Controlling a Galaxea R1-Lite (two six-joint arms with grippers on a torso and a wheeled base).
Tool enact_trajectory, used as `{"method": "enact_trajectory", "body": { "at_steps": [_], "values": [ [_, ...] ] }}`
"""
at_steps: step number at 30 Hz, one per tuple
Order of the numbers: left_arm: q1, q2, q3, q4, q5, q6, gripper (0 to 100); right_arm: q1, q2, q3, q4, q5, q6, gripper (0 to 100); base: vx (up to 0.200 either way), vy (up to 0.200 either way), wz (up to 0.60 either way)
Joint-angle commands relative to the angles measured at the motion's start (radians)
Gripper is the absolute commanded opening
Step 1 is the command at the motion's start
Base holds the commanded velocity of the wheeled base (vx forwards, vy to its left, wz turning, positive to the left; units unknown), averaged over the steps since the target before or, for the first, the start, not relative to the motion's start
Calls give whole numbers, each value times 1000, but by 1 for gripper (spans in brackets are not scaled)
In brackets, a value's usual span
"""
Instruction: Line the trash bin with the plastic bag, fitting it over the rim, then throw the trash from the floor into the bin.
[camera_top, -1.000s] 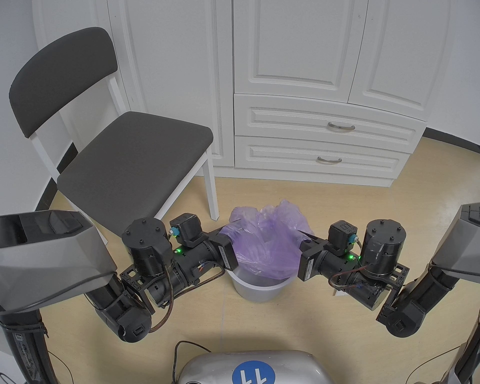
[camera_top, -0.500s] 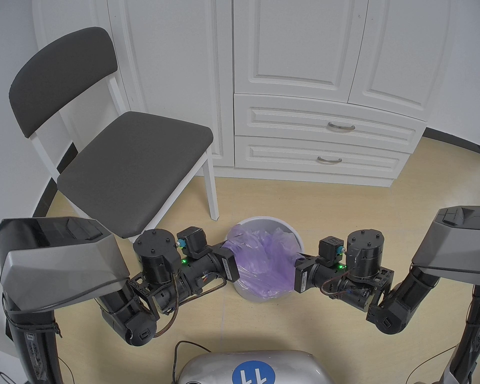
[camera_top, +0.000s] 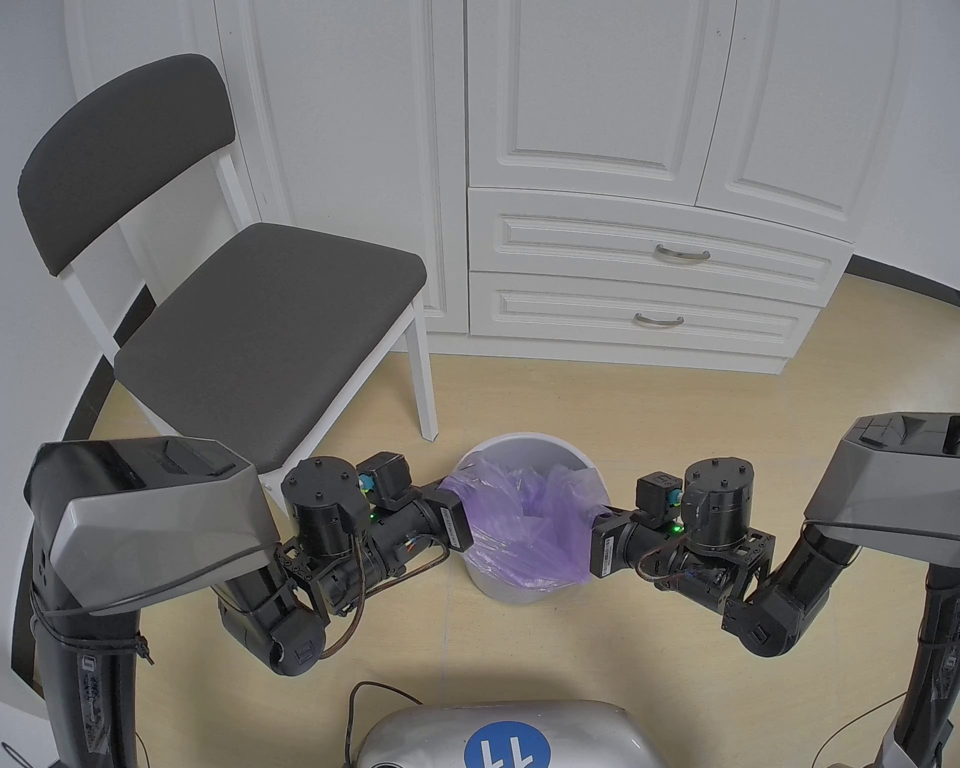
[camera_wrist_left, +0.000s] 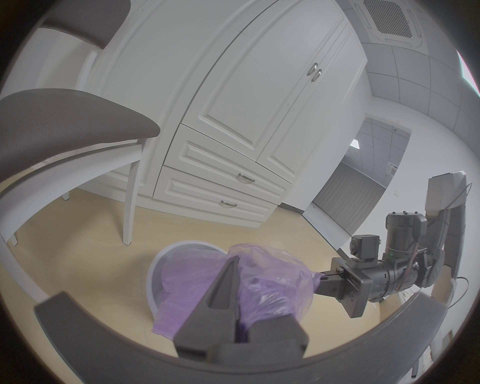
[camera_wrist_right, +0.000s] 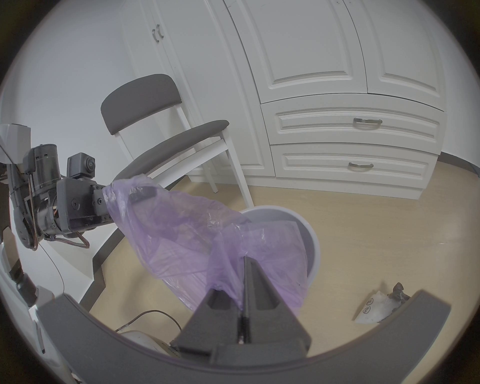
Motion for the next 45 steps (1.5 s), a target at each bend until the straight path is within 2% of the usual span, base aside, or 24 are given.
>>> {"method": "enact_trajectory", "body": {
  "at_steps": [1, 13, 23, 25, 28, 29, 30, 34, 37, 39, 45],
  "values": [
    [6, 48, -34, -1, 6, -4, 0, -3, 28, -20, -2, -1, 19, 0, 0, 0, 0],
    [50, 98, -116, 1, 8, -27, 0, -1, 65, -52, -9, -1, 47, 0, 0, 0, 0],
    [78, 114, -160, 16, 9, -29, 0, -3, 122, -128, 5, -52, 48, 0, 0, 0, 0],
    [94, 112, -185, 41, 12, -32, 0, -6, 133, -164, 5, -86, 68, 0, 0, 0, 0],
    [116, 108, -245, 103, 55, -44, 0, -11, 137, -216, 9, -123, 110, 0, 0, 0, 0],
    [122, 104, -309, 174, 127, -65, 0, -28, 143, -256, 25, -143, 122, 0, 0, 0, 0],
    [124, 103, -341, 214, 163, -84, 0, -37, 145, -279, 34, -155, 128, 0, 0, 0, 0],
    [130, 101, -424, 350, 235, -122, 0, -77, 166, -371, 80, -204, 160, 0, 0, 0, 0],
    [134, 108, -465, 426, 276, -124, 0, -109, 183, -428, 140, -233, 163, 0, 0, 0, 0],
    [141, 117, -548, 545, 351, -128, 0, -149, 214, -505, 219, -271, 174, 0, 0, 0, 0],
    [174, 109, -616, 712, 376, -157, 0, -204, 240, -566, 301, -307, 169, 0, 0, 0, 0]
  ]
}}
